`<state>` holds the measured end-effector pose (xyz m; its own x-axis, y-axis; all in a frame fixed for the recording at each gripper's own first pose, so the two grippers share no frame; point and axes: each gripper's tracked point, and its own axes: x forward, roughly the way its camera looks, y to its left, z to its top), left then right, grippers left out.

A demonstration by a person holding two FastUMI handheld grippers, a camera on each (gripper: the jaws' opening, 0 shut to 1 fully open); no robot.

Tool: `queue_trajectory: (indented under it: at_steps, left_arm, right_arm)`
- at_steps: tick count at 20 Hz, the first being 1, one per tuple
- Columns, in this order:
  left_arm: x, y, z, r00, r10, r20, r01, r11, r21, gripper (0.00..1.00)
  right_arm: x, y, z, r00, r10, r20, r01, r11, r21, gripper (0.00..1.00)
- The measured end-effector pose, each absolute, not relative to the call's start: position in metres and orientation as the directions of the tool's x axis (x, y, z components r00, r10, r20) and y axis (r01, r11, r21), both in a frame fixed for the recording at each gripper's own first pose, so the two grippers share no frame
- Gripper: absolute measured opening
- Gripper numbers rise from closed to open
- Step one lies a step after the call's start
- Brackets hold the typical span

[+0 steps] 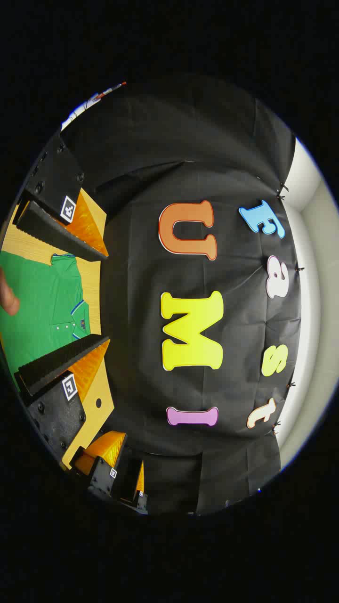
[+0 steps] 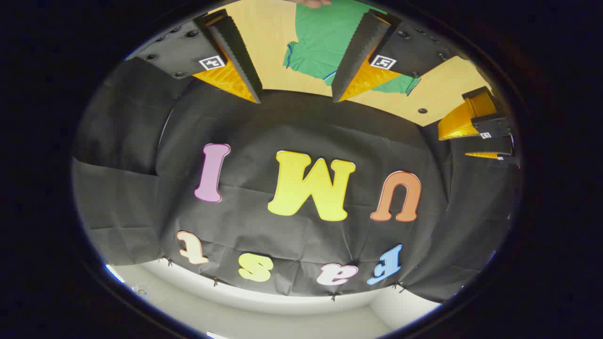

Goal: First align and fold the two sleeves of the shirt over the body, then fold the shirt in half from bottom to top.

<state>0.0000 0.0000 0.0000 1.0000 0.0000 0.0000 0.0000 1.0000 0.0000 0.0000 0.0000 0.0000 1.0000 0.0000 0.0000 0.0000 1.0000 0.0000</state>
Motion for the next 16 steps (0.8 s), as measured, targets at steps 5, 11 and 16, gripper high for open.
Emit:
queue_trajectory:
  at_steps: [5,11,16]
  left_arm:
    - [0.003,-0.001,-0.003,1.000,-0.004,-0.004,0.004,1.000,0.000,1.00]
    - [0.011,-0.004,-0.006,1.000,-0.010,-0.015,0.010,1.000,0.001,1.00]
    - [0.015,-0.009,-0.015,0.999,-0.015,-0.036,0.014,1.000,-0.006,1.00]
  right_arm:
    - [0.004,-0.001,-0.006,1.000,-0.001,-0.012,0.001,1.000,0.001,0.90]
    - [0.010,-0.003,-0.012,1.000,-0.004,-0.025,0.004,1.000,-0.001,0.95]
    - [0.024,-0.005,-0.040,0.997,-0.008,-0.079,0.008,1.000,-0.001,0.90]
